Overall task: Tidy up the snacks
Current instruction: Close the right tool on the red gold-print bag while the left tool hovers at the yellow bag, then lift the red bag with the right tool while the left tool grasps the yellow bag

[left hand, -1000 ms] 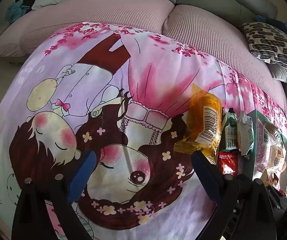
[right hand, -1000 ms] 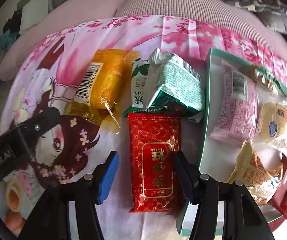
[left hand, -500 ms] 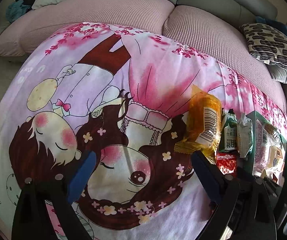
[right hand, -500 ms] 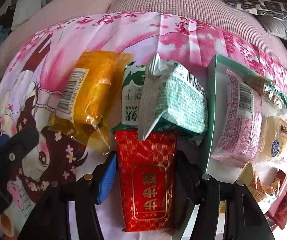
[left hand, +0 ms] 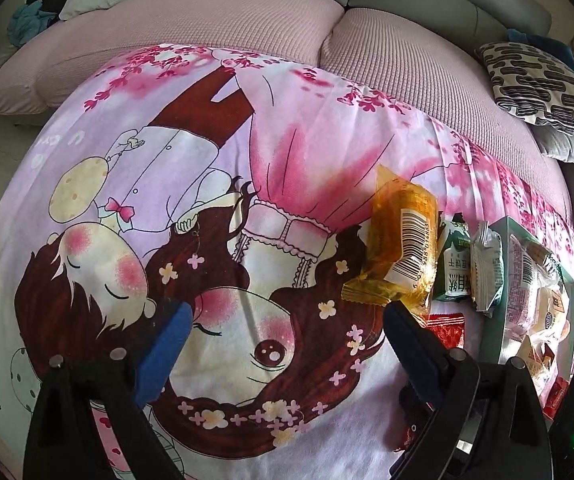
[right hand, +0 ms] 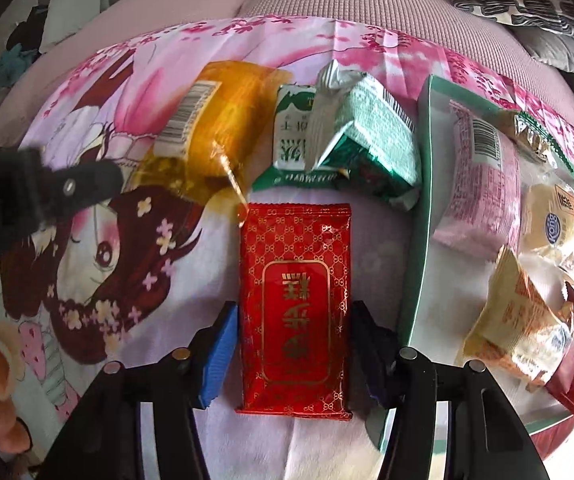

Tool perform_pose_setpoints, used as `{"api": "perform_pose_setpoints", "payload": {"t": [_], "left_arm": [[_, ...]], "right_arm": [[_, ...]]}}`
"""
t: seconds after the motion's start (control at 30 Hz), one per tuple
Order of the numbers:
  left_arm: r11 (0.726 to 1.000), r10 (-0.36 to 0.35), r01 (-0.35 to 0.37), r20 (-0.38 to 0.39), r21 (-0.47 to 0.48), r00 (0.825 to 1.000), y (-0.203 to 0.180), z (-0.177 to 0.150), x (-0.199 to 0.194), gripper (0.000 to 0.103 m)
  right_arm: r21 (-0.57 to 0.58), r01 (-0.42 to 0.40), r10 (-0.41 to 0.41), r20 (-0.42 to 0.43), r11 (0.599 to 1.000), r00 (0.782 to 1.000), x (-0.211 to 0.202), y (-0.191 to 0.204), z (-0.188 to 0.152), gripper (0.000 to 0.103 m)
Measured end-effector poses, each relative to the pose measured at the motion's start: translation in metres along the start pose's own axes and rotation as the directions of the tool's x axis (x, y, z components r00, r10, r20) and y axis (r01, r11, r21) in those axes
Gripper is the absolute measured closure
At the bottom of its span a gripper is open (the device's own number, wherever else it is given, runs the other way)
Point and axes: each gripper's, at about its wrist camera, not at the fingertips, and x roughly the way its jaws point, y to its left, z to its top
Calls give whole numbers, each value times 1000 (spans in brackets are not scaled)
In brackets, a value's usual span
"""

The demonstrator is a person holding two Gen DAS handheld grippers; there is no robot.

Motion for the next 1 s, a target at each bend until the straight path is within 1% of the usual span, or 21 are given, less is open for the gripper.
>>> {"api": "perform_pose_setpoints", "payload": {"t": [0.1, 0.2, 0.3, 0.43, 0.53, 0.7, 0.8, 0.87, 0.93, 1.0], "left_arm": [[1000, 0, -1, 2, 7, 1000, -2, 0, -1, 7], [1000, 1, -1, 2, 12, 1000, -4, 0, -1, 7], [1000, 1, -1, 3, 19, 1000, -7, 0, -1, 7], [1000, -11, 11, 9, 28, 1000, -12, 1, -3, 7], [999, -19, 18, 17, 43, 1000, -20, 1, -4, 7], [997, -38, 35, 40, 71, 998, -37, 6, -2, 7], [994, -50, 45, 48, 100, 998, -52, 9, 4, 8], [991, -58, 51, 55, 123, 997, -61, 11, 8, 8], [988, -63, 54, 62, 142, 996, -70, 14, 13, 12], [986, -64, 53, 65, 160, 996, -77, 16, 19, 26]], "right_arm": [[-4, 14, -14, 15, 1000, 1000, -3, 0, -9, 53], [28, -12, 11, 24, 1000, 1000, -5, -7, -12, 55], [48, -40, 38, 37, 998, 999, -12, -16, -15, 55], [70, -70, 64, 75, 995, 995, -30, -26, -19, 55], [88, -73, 64, 106, 993, 992, -44, -38, -17, 55], [133, -93, 69, 172, 987, 983, -76, -54, -28, 55], [160, -84, 49, 210, 984, 976, -88, -73, -27, 55], [192, -75, 30, 225, 978, 974, -89, -84, -23, 55], [229, -72, 17, 232, 971, 972, -90, -98, -22, 55], [259, -69, 6, 237, 963, 971, -90, -112, -21, 55]]}}
